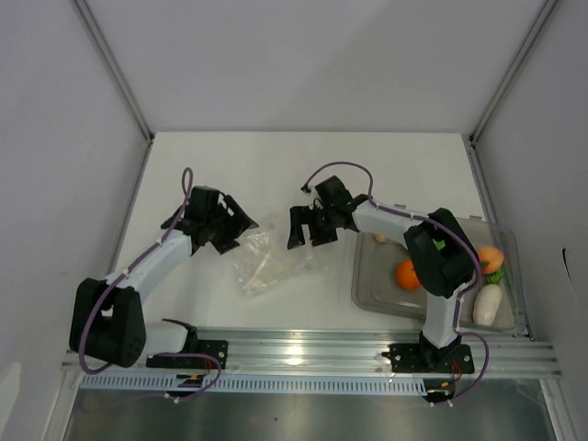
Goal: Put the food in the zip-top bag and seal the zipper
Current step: Adjust the zipper food storage bag at the center of the board.
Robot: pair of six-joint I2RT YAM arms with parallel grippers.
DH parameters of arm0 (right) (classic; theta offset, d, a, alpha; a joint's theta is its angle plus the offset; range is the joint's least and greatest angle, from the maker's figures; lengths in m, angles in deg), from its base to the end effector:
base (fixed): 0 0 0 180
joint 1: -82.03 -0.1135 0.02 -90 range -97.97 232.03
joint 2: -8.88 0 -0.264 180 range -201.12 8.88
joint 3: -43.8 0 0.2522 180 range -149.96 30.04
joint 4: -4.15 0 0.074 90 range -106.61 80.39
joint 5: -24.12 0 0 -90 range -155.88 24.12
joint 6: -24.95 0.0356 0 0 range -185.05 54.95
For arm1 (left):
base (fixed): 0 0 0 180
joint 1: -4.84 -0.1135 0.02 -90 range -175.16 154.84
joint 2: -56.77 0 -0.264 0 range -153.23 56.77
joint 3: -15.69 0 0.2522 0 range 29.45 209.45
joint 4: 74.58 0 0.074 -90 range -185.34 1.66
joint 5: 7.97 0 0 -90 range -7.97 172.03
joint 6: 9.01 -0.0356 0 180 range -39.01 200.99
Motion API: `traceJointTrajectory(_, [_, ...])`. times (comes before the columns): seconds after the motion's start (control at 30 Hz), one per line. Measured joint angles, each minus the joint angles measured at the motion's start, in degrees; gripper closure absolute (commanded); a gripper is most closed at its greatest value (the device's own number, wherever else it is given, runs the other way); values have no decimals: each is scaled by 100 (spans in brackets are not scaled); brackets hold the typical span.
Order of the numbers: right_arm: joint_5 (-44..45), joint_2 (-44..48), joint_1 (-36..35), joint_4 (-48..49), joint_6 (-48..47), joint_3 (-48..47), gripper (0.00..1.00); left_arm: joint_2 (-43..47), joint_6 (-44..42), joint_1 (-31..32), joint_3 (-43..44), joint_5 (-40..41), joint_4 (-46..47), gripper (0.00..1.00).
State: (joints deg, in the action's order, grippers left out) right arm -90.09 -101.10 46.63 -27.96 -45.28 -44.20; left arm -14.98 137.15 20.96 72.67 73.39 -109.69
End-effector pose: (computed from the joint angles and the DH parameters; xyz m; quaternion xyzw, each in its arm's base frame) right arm 0.3229 0.2474 0.1810 -0.1905 0.9127 0.3164 0.1748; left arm 0.2402 -0.0750 0.2164 -0.2964 0.8889 -0.2589 0.2345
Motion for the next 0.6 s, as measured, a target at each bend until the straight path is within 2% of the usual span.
traceJointTrajectory(0.13, [-68, 402, -590, 302, 352, 564, 5, -549, -505, -474, 820, 201, -485, 20])
traceJointTrajectory(0.23, [-24, 1014, -1047, 573, 634, 960, 5, -575, -837, -623, 1349, 400, -715, 20])
traceJointTrajectory(0.43, [229, 2188, -1233, 1019, 1034, 1530, 5, 201, -1342, -538, 1513, 651, -1029, 20])
traceJointTrajectory(0.6, [625, 2273, -1106, 1123, 1388, 1694, 11, 905, -1591, -271, 1427, 673, -1228, 20])
